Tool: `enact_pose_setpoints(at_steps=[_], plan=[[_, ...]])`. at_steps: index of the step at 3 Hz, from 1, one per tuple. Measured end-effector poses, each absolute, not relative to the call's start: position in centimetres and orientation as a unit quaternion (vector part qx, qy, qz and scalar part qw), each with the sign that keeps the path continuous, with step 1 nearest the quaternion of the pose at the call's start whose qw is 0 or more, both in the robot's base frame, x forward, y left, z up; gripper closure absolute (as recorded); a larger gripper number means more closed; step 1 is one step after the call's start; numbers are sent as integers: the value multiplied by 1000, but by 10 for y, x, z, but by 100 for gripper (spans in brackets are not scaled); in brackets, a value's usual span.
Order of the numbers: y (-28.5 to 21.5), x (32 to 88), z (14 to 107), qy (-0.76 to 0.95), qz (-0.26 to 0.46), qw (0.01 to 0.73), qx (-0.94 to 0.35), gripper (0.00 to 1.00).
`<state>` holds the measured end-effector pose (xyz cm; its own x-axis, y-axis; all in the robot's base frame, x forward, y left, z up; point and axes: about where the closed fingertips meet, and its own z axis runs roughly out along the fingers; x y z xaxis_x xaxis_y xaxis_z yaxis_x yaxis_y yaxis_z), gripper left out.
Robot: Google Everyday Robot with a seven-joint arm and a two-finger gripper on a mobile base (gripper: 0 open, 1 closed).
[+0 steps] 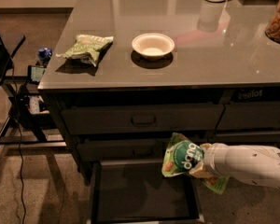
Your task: Pick green rice chip bag from bottom drawer and place on counter
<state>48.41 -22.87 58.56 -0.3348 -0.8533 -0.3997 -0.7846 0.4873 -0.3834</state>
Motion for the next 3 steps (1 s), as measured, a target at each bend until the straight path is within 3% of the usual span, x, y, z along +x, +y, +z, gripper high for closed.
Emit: enact_pose_setpoints(at_steps=[3], plan=[[-235,483,638,816,-62,316,-481,100]])
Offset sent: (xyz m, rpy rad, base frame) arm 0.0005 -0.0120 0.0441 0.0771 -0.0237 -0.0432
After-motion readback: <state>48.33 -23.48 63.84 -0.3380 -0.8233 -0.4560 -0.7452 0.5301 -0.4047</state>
